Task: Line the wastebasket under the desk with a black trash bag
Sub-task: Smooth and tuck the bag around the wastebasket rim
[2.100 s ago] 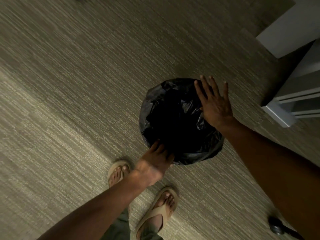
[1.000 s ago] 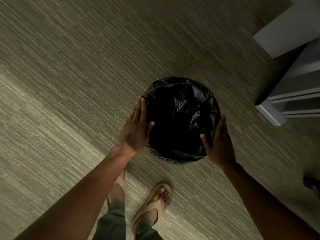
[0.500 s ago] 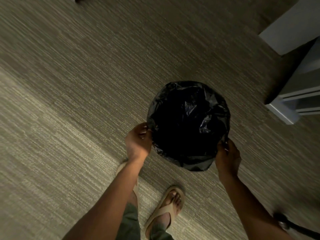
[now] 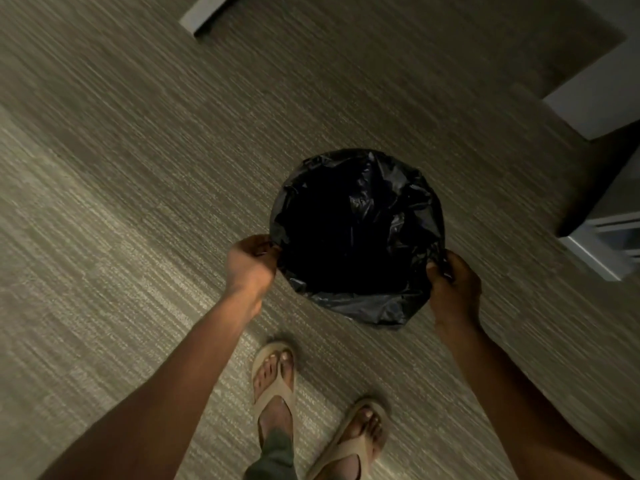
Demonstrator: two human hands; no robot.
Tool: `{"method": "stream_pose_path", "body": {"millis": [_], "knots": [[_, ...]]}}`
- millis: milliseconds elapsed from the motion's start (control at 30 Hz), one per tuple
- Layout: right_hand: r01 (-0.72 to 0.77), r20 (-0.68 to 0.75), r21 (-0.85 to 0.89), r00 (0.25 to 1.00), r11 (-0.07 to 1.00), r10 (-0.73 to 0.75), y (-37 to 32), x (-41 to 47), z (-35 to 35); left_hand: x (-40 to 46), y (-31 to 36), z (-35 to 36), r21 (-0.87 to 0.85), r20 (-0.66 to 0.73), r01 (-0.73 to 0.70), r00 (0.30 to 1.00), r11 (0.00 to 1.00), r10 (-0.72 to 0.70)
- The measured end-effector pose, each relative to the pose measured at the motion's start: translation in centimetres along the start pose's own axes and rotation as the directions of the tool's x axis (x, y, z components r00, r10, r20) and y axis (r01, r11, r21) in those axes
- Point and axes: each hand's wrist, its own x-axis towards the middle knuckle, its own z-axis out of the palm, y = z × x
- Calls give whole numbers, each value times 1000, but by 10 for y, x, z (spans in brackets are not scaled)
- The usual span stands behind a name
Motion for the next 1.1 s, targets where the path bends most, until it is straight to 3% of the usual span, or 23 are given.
{"method": "stream_pose_path", "body": {"millis": [233,367,567,767,900,1000,1100], "knots": [[125,26,7,992,992,-125,-65,41,77,76,41,-36,40,-68,-51,996,998,54],[123,60,14,991,992,-124,-90,64,109,111,51,-40,60,-134,-44,990,997,51],[88,77,-21,993,996,-86,-102,88,128,127,67,-31,56,-99,-82,991,995,87],[179,183,-240,974,954,-136,-104,97,117,119,78,-23,247,-182,-140,965,959,188],[334,193,-395,941,856,-278,-104,80,95,103,76,-27,575,-143,-235,915,784,378],[552,271,-549,828,628,-491,-102,61,78,77,75,-27,695,-31,-372,839,615,543],[654,346,-600,732,462,-587,-115,41,70,37,84,-19,712,101,-515,748,478,655]]}}
